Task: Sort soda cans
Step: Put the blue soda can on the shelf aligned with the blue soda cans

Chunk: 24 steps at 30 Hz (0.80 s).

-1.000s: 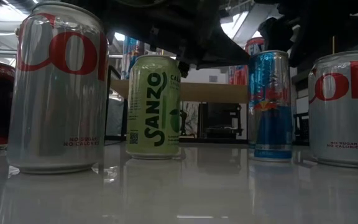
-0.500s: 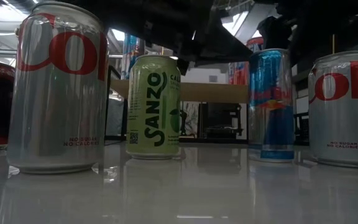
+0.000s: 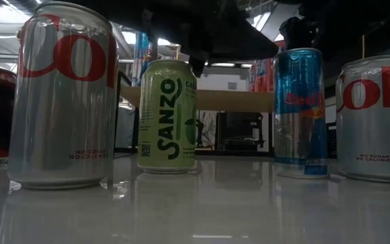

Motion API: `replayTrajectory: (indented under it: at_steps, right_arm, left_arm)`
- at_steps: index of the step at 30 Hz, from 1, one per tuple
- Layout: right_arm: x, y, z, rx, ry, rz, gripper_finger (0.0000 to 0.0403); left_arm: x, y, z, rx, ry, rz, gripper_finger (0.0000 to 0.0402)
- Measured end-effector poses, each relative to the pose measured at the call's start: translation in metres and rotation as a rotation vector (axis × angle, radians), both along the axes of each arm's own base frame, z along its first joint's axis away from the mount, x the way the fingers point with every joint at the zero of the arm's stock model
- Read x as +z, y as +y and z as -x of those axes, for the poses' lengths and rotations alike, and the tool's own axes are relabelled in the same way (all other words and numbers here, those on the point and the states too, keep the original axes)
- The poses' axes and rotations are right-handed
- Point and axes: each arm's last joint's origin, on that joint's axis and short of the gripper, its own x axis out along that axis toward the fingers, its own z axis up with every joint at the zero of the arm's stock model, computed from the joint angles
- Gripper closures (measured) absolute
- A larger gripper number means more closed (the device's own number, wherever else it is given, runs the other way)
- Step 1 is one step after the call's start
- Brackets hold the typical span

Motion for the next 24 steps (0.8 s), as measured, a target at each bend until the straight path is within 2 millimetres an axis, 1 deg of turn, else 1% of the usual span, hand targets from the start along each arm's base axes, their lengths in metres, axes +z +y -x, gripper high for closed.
replayTrajectory:
  at_steps: [2, 6, 9, 12, 15, 18, 21, 23, 24]
  right_arm:
    - [0.005, 0.0, 0.0, 0.001, 0.002, -0.004, 0.0047]
    - [0.021, 0.001, -0.003, 0.003, -0.021, -0.015, 0.0047]
    - [0.033, 0.003, -0.004, 0.017, -0.035, -0.053, 0.0047]
    - [0.038, 0.005, -0.005, 0.047, -0.038, -0.118, 0.0047]
    - [0.039, 0.008, -0.006, 0.08, -0.039, -0.187, 0.0047]
    - [0.04, 0.01, -0.008, 0.109, -0.034, -0.248, 0.0047]
    - [0.04, 0.012, -0.011, 0.112, -0.058, -0.28, 0.0047]
    - [0.039, 0.016, -0.014, 0.111, -0.069, -0.3, 0.0047]
    - [0.039, 0.017, -0.015, 0.111, -0.076, -0.306, 0.0047]
  left_arm:
    - [0.007, 0.001, 0.001, 0.0, -0.019, 0.001, 0.0402]
    - [0.028, 0.003, 0.006, -0.005, -0.057, -0.014, 0.0402]
    - [0.041, 0.005, 0.015, -0.008, -0.025, -0.025, 0.0402]
    - [0.061, 0.01, 0.028, -0.011, 0.018, -0.053, 0.0401]
    - [0.086, 0.016, 0.048, -0.019, 0.055, -0.09, 0.0401]
    - [0.116, 0.026, 0.075, 0.009, 0.065, -0.114, 0.0401]
    - [0.144, 0.036, 0.111, 0.067, 0.088, -0.145, 0.0401]
    - [0.158, 0.042, 0.135, 0.127, 0.089, -0.167, 0.0401]
    - [0.162, 0.043, 0.147, 0.15, 0.076, -0.174, 0.0401]
